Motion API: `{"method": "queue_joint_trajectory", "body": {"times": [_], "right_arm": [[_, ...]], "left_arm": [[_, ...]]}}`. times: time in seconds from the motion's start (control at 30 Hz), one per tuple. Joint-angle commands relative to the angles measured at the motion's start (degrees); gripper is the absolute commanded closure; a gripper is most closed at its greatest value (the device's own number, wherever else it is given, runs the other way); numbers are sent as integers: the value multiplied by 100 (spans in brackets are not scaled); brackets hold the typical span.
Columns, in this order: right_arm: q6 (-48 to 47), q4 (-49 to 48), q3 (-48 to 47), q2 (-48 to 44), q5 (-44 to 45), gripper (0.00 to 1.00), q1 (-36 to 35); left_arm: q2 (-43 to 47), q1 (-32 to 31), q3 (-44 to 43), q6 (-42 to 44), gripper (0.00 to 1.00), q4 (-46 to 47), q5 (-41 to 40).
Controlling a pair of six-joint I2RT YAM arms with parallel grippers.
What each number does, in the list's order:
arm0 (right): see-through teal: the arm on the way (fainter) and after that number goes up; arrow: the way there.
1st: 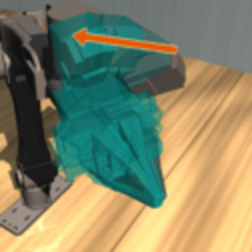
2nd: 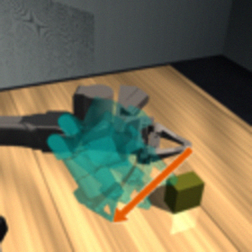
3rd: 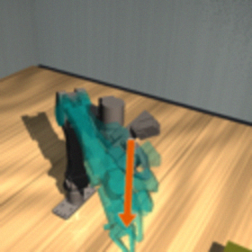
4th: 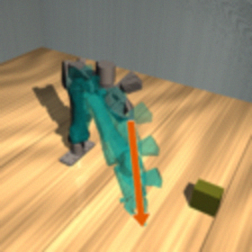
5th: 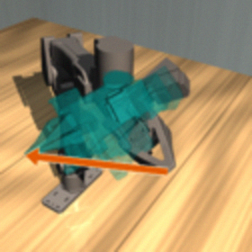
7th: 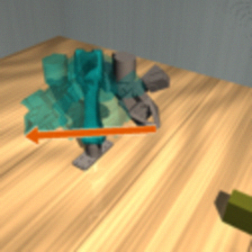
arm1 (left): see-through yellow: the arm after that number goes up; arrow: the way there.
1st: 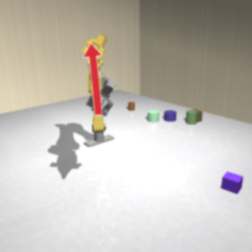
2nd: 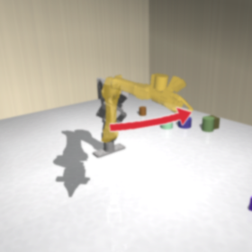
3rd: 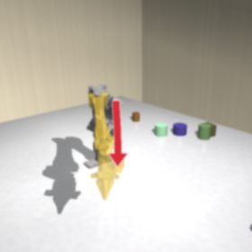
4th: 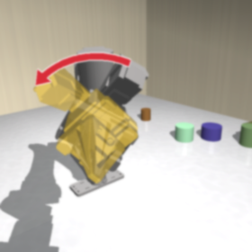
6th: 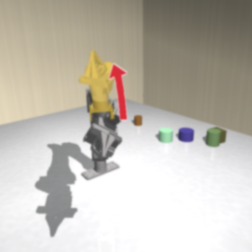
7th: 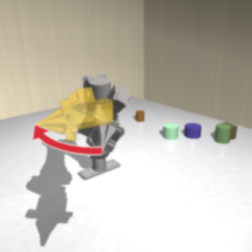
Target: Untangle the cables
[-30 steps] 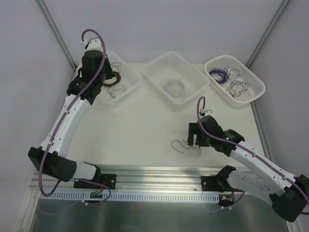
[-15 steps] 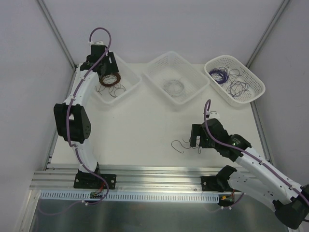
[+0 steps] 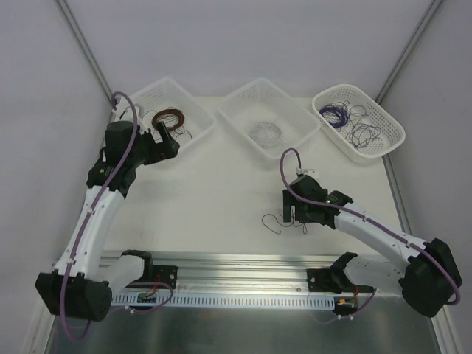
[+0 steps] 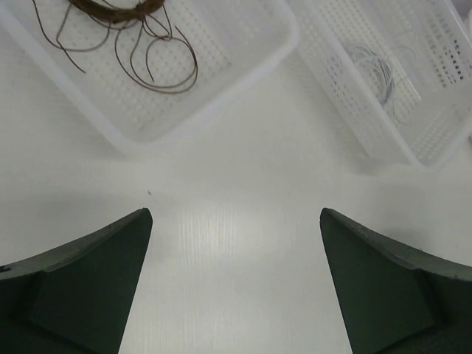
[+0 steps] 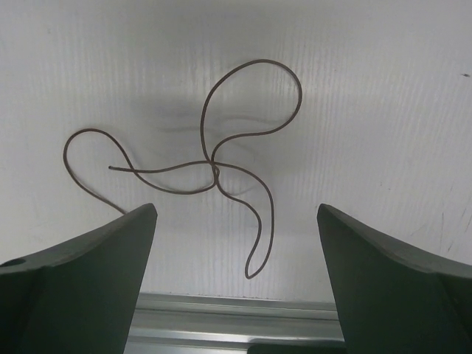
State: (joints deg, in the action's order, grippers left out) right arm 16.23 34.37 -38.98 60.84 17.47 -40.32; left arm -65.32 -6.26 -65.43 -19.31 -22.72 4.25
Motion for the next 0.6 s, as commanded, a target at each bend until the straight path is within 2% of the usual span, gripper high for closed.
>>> {"method": "queue_joint_trajectory", "body": {"times": [0.0,0.17,0.27,0.37,0.57], "right_arm": [[3,-386,-250,497,-103,6,41],[187,-536,-338,1184,-262,11,50],[293,-537,-391,1553,-350,18,59],[337,-519,-478,1825,-376,32,59],[276,-563,-575,2204,-473,50,50]], "left_arm": [[817,-77,1002,-292,1,-48,743],[1987,-112,1980,-529,1,-145,1569],[2461,-121,2411,-705,1,-224,1902],[2840,-130,2789,-915,1,-233,2123],[3069,-340,3080,-1346,1,-224,2264]]}}
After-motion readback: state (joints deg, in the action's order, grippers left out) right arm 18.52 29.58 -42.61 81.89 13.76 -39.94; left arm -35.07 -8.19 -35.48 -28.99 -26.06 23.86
